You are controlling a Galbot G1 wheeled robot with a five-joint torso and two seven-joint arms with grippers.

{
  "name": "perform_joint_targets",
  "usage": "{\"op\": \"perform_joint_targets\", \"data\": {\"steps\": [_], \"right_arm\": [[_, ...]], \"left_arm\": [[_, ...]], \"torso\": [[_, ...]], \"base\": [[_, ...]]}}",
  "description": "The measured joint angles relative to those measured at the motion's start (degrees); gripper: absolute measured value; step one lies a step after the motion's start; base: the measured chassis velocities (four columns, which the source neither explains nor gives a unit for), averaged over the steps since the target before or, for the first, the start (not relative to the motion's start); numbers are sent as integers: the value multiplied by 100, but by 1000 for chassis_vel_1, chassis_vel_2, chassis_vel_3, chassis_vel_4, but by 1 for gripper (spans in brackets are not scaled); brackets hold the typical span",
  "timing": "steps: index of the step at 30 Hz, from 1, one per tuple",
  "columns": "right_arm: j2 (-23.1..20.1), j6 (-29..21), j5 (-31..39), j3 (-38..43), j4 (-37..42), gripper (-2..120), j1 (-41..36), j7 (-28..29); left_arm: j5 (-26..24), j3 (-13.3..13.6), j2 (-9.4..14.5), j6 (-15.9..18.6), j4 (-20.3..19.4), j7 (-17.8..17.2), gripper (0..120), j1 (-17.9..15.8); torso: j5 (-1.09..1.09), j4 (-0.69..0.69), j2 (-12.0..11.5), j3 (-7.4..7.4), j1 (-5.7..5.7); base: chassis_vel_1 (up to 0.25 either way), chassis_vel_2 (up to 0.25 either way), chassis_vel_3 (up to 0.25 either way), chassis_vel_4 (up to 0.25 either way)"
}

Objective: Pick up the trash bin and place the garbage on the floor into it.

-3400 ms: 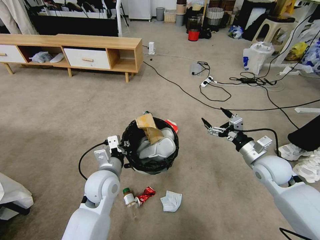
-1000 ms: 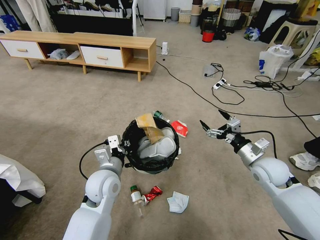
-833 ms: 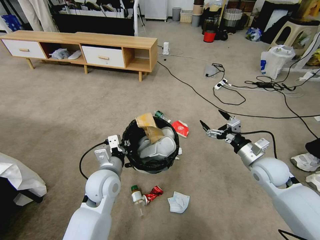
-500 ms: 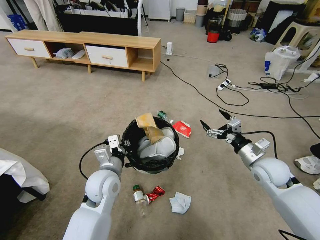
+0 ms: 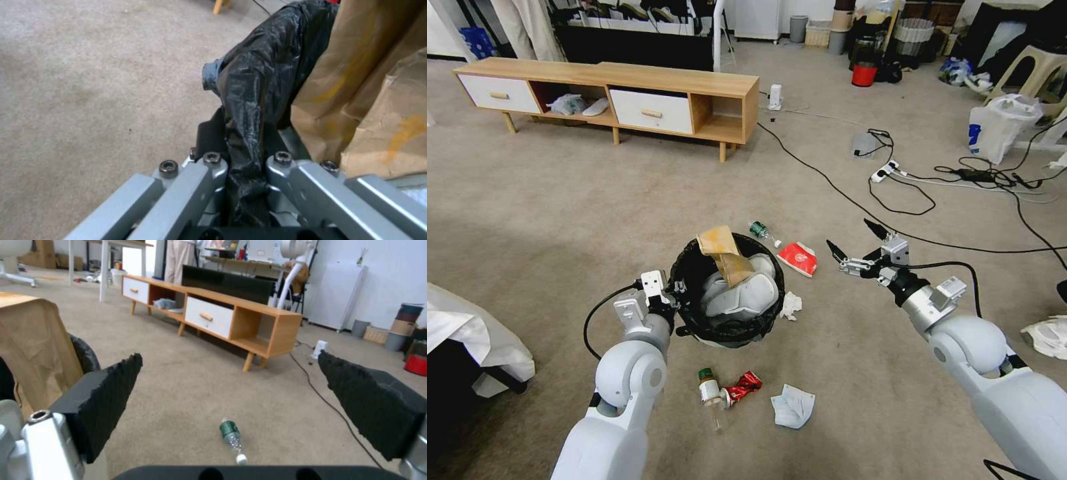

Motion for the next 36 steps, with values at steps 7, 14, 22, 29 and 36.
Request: {"op": "perform_joint_targets", "data": {"steps": [7,14,22,29,36], "right_arm": [[3,5,-2,-10,-22,100,1,1],[8,22,-3,-31,-47,100,23,-1],[9,40,-1,-45,-76,100,37,-5],[6,47,-1,-38,-83,100,16,-7],[10,59,-9,-27,-83,100,-3,-10]], "left_arm": [[15,10,-21,-1,17,-2,4,-12],[24,10,-31,-9,34,-9,4,-20],[33,14,-51,-29,48,-18,4,-36],[41,15,-62,-35,55,-19,4,-37],[28,14,-70,-48,55,-25,4,-47]], "torso": [[0,0,0,0,0],[0,0,0,0,0],[0,0,0,0,0],[0,0,0,0,0],[0,0,0,0,0]], "base": [[0,0,0,0],[0,0,0,0],[0,0,0,0],[0,0,0,0],[0,0,0,0]]}}
